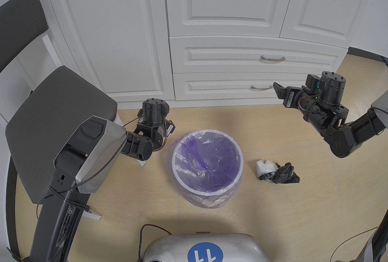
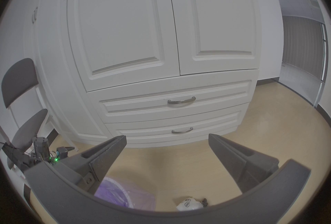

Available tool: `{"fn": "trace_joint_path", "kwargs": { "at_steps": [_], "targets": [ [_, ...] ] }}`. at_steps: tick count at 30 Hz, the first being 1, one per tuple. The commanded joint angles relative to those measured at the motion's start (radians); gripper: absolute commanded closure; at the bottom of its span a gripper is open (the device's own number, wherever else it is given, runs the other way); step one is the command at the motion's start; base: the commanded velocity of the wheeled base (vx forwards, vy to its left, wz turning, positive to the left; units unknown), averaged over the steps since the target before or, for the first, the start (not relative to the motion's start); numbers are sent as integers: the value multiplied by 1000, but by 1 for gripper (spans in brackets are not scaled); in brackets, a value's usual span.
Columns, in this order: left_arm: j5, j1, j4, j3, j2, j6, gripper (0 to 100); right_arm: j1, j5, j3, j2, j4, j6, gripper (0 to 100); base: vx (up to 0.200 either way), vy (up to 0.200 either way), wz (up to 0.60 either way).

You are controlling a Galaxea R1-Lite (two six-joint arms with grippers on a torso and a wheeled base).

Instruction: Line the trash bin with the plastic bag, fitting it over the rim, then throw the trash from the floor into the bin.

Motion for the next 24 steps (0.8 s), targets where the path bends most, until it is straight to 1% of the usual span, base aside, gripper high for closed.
{"fn": "trace_joint_path", "kwargs": {
  "at_steps": [1, 5, 9, 12, 16, 19, 21, 22, 24],
  "targets": [
    [-4, -17, -3, -52, 0, 1, 0, 1, 1, 54, -64, 0, -39, 0, 0, 0, 0],
    [-12, -34, -7, -92, 3, -1, 0, -1, 10, 117, -119, 0, -91, 0, 0, 0, 0],
    [-13, -62, -33, -132, 18, -11, 0, -7, 53, 184, -171, 0, -136, 0, 0, 0, 0],
    [-13, -77, -79, -127, 23, -13, 0, -31, 68, 207, -192, -1, -170, 0, 0, 0, 0],
    [-15, -103, -83, -129, 21, -17, 0, -73, 96, 224, -217, 0, -203, 0, 0, 0, 0],
    [-15, -160, -64, -135, 23, -74, 0, -102, 165, 238, -228, 13, -209, 0, 0, 0, 0],
    [-13, -198, -38, -141, 29, -103, 0, -122, 228, 233, -212, 17, -206, 0, 0, 0, 0],
    [-13, -208, -27, -144, 34, -108, 0, -128, 246, 232, -200, 17, -206, 0, 0, 0, 0],
    [-13, -208, -27, -144, 34, -108, 0, -129, 249, 232, -199, 17, -206, 0, 0, 0, 0]
  ]
}}
